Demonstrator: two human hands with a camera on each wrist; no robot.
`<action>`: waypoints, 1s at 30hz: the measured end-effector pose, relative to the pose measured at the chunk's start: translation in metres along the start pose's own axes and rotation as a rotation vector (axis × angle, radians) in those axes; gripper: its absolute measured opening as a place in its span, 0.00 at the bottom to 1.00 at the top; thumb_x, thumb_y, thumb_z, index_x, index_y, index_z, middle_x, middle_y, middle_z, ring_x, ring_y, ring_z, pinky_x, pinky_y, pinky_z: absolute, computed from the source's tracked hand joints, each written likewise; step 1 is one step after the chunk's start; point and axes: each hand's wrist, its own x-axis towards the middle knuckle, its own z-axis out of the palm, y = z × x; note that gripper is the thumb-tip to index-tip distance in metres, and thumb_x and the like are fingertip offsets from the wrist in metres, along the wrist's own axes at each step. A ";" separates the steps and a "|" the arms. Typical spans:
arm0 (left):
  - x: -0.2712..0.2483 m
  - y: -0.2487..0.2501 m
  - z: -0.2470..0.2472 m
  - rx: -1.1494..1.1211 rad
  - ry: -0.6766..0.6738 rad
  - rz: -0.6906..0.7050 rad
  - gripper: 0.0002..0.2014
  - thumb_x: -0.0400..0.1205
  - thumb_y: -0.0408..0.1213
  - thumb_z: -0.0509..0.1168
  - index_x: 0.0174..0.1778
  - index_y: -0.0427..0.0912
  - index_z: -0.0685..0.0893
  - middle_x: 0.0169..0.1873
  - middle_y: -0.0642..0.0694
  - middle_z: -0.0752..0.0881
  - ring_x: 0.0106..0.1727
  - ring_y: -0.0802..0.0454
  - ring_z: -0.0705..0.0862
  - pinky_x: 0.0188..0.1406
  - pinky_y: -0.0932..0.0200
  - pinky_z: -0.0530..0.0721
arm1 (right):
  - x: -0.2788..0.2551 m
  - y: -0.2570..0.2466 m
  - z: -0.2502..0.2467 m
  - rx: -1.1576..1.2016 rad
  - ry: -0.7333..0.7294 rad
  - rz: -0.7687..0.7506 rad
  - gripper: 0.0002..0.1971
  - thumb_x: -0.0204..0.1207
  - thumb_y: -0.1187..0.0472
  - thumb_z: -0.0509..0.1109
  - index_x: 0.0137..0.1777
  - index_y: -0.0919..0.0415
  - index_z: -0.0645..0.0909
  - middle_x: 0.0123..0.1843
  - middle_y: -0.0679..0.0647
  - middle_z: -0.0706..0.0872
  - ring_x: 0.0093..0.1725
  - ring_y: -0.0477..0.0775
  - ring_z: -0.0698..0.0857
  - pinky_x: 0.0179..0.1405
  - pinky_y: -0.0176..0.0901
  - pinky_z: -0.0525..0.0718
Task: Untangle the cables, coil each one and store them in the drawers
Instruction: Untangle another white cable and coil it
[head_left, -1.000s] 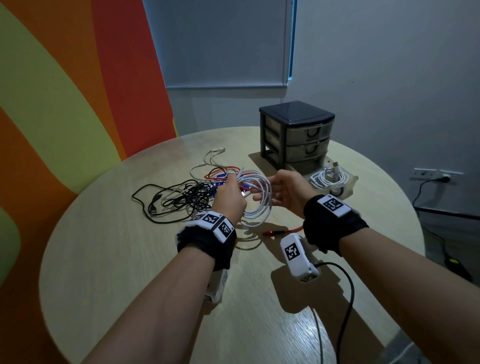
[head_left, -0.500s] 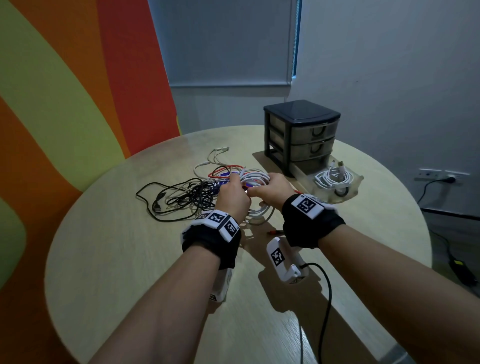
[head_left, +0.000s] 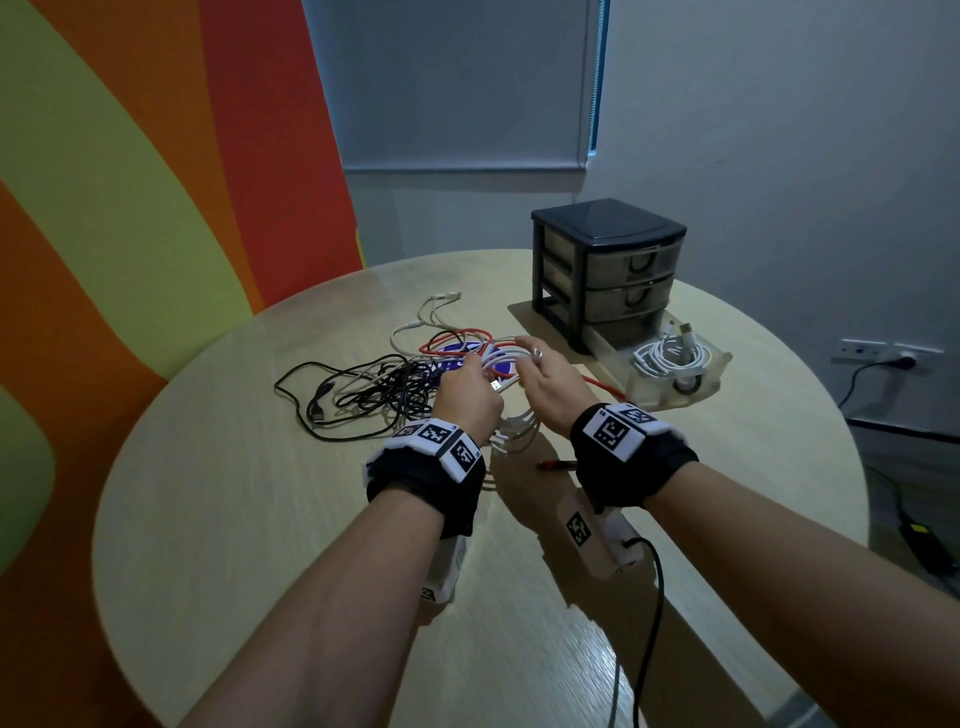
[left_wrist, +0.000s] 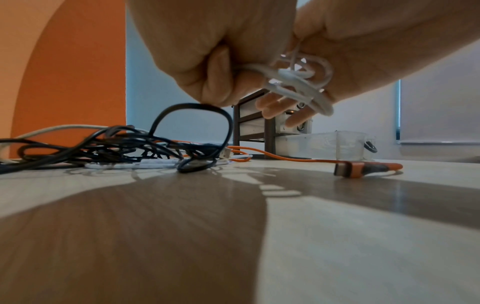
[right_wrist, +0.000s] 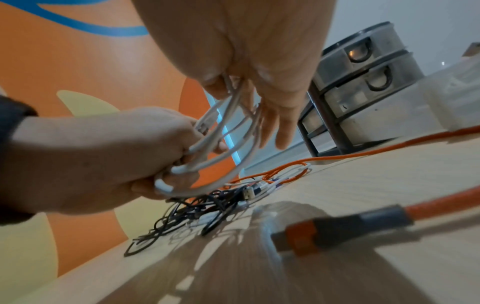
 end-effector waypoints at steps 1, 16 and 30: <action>0.000 0.000 0.000 0.008 0.007 0.001 0.12 0.83 0.29 0.54 0.61 0.33 0.75 0.54 0.31 0.83 0.54 0.36 0.82 0.41 0.55 0.72 | 0.001 0.000 -0.002 -0.022 0.001 -0.040 0.20 0.85 0.61 0.53 0.75 0.65 0.68 0.69 0.61 0.78 0.68 0.57 0.76 0.70 0.47 0.73; 0.006 -0.004 0.005 0.048 -0.009 -0.168 0.14 0.83 0.30 0.58 0.65 0.33 0.74 0.58 0.33 0.81 0.58 0.37 0.80 0.47 0.53 0.76 | -0.005 -0.004 -0.031 0.626 0.187 0.003 0.29 0.86 0.48 0.51 0.22 0.60 0.65 0.13 0.47 0.69 0.18 0.48 0.75 0.40 0.51 0.84; -0.007 -0.035 0.018 -0.342 0.231 0.101 0.13 0.83 0.34 0.53 0.57 0.34 0.80 0.41 0.34 0.84 0.40 0.39 0.82 0.35 0.53 0.75 | 0.010 -0.002 -0.017 0.580 0.045 0.309 0.14 0.82 0.77 0.52 0.62 0.78 0.74 0.30 0.55 0.71 0.23 0.45 0.73 0.27 0.36 0.81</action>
